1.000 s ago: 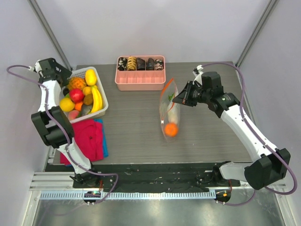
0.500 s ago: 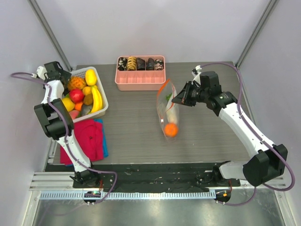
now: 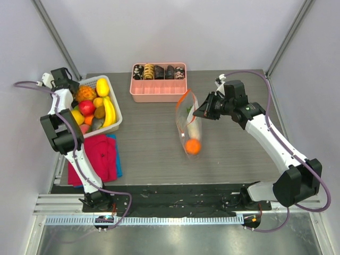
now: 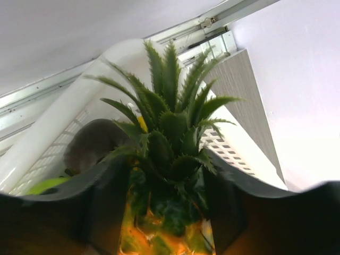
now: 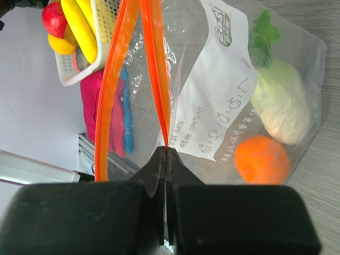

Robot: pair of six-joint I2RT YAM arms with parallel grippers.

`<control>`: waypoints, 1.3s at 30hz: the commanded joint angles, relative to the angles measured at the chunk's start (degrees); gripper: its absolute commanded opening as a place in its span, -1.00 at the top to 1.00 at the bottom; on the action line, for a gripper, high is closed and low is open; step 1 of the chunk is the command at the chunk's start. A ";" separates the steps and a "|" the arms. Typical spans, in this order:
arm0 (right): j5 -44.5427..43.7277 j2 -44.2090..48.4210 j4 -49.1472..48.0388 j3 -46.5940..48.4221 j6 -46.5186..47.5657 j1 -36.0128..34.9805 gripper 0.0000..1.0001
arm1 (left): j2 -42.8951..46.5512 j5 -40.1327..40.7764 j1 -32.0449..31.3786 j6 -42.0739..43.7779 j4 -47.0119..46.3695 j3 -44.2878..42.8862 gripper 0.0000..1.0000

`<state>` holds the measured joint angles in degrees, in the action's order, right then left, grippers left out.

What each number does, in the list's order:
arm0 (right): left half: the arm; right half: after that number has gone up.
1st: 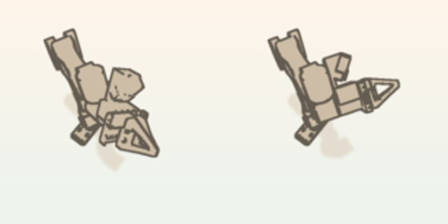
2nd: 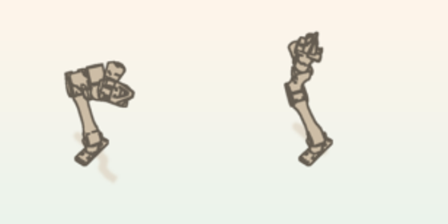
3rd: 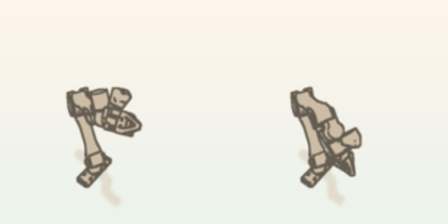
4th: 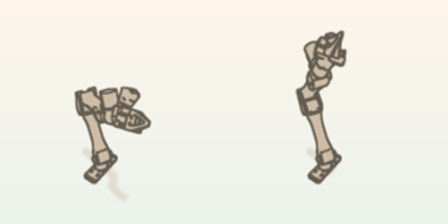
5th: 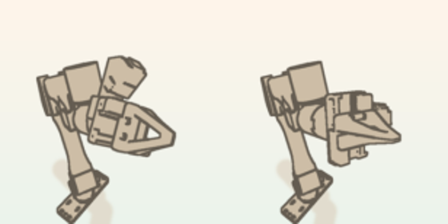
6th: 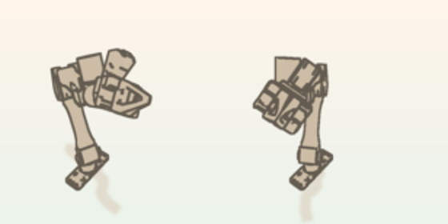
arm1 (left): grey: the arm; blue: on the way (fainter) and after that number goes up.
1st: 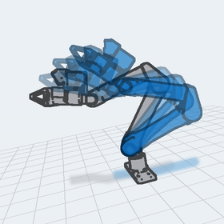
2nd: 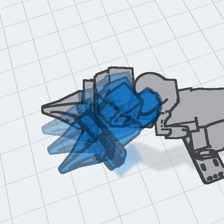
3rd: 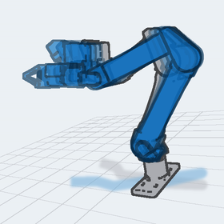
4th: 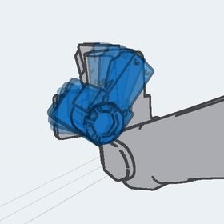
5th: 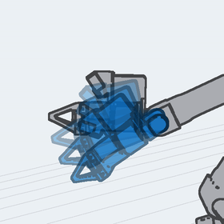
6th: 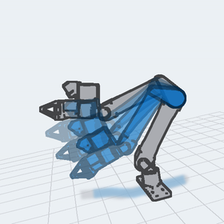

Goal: Place the food in the zip-top bag and seal the zipper
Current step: Pick up the fake fruit from the bin, then place the fake fruit in the zipper food storage bag.

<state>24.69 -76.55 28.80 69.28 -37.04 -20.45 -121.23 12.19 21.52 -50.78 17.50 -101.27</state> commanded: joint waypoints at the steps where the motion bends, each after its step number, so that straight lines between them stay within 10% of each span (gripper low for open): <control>1: 0.54 0.26 -1.99 0.51 0.21 0.23 0.98 | 4.32 1.17 1.07 0.77 -2.82 -1.30 -0.07; 22: -0.52 1.93 -1.46 -0.63 2.67 0.23 0.98 | 15.84 -1.89 1.16 9.56 -9.23 -5.07 1.00; 28: -0.61 3.34 -1.29 -0.90 2.58 0.41 0.98 | 22.43 -7.34 -1.73 14.74 -9.23 -4.72 1.00; 39: -0.17 5.80 0.56 -0.55 2.85 0.76 0.98 | 39.57 -18.25 -33.68 33.45 -7.30 3.09 1.00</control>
<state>24.60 -73.23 29.04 68.40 -35.79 -20.01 -87.44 -1.41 0.38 -26.63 12.51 -100.86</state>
